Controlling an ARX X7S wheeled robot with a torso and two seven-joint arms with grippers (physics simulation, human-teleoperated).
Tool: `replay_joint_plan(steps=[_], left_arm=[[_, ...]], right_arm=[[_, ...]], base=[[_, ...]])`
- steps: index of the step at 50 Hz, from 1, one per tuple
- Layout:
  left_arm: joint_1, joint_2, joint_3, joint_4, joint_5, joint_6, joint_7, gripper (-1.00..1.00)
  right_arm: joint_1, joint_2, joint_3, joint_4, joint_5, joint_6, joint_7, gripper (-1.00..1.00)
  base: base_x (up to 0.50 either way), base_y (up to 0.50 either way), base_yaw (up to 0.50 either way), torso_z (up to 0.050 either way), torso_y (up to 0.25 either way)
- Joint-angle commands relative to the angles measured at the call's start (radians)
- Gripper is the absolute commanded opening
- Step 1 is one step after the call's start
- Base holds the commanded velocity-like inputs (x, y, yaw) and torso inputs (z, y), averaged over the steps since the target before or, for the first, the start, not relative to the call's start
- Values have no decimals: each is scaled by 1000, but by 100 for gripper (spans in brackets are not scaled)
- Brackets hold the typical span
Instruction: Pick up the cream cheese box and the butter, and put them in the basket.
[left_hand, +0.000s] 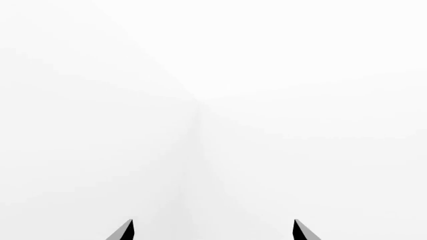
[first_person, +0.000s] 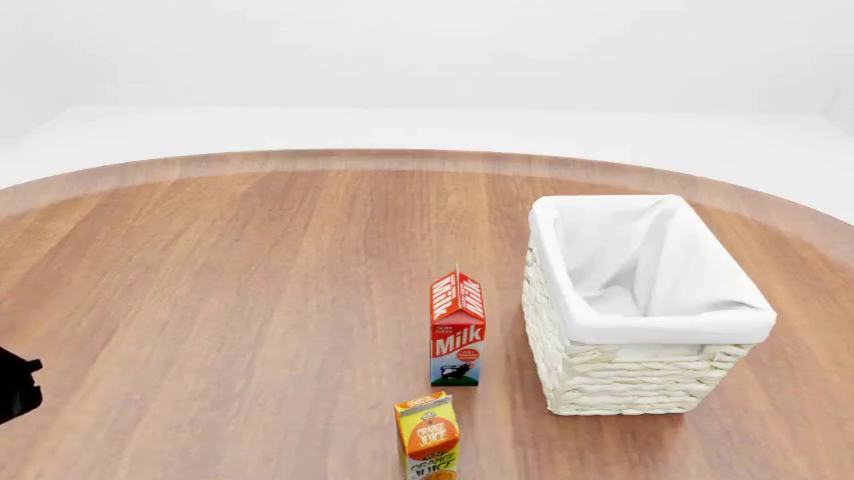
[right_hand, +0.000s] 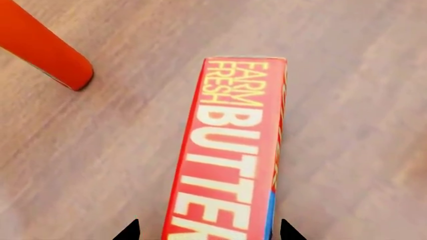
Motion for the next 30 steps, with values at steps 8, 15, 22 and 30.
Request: replay_joint_plan(steps=[8, 15, 22, 30], left_arm=[[2, 21, -28, -8, 9, 25, 28, 100], [0, 22, -29, -11, 8, 26, 28, 100], [1, 22, -33, -14, 4, 29, 27, 100], [1, 22, -34, -14, 3, 29, 27, 100]], right_arm=[[-14, -17, 21, 24, -23, -2, -42, 100], [-14, -23, 16, 28, -27, 4, -46, 100], [-12, -29, 12, 43, -33, 9, -62, 100], [-13, -32, 9, 53, -38, 13, -72, 100]], base=[[0, 0, 0, 0, 0], [0, 0, 0, 0, 0], [0, 0, 0, 0, 0], [0, 0, 0, 0, 0]])
